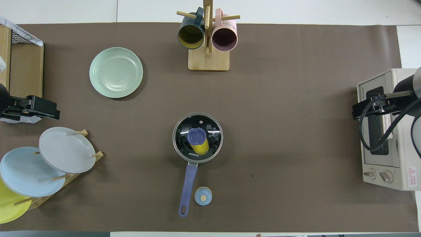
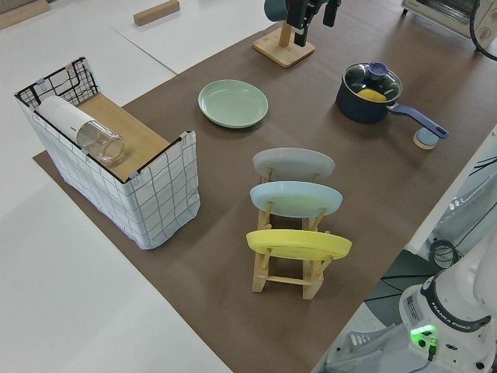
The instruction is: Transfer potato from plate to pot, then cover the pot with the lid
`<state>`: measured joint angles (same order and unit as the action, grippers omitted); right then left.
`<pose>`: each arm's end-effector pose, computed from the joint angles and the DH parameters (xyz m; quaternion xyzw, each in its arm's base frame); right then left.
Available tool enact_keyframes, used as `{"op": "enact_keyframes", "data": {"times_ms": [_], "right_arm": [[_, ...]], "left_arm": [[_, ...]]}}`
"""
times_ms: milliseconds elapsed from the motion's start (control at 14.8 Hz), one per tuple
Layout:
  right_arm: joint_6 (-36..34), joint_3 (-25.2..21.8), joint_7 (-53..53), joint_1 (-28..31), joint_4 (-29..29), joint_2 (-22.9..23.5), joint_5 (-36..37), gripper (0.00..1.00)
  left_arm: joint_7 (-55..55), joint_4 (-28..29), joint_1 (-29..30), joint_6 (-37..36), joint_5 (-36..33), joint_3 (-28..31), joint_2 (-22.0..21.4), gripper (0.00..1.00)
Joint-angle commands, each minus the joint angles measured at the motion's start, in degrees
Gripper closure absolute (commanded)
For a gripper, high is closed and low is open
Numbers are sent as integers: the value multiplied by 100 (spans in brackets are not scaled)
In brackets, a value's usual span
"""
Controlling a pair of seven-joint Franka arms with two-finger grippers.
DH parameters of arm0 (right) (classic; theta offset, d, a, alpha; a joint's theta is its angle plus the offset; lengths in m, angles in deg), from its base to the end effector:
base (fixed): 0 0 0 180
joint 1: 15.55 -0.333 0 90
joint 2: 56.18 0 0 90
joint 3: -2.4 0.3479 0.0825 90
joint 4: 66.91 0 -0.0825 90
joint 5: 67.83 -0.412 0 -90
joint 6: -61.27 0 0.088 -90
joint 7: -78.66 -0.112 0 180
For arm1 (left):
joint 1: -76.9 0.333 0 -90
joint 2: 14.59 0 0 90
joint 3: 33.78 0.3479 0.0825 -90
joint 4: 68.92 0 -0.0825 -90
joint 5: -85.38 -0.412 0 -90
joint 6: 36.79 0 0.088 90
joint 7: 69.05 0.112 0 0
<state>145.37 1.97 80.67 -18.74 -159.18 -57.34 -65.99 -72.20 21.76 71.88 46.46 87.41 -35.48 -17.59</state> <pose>0.5622 0.0232 0.6352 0.9972 0.0409 -0.0610 0.0164 0.5472 -0.0693 0.6654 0.9986 -0.0325 -0.0400 0.0135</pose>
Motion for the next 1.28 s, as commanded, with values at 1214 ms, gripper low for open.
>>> {"op": "enact_keyframes", "data": {"times_ms": [1214], "right_arm": [[326, -221, 116, 275, -212, -183, -53, 0]], "left_arm": [[-37, 29, -34, -11, 34, 47, -78, 0]]}}
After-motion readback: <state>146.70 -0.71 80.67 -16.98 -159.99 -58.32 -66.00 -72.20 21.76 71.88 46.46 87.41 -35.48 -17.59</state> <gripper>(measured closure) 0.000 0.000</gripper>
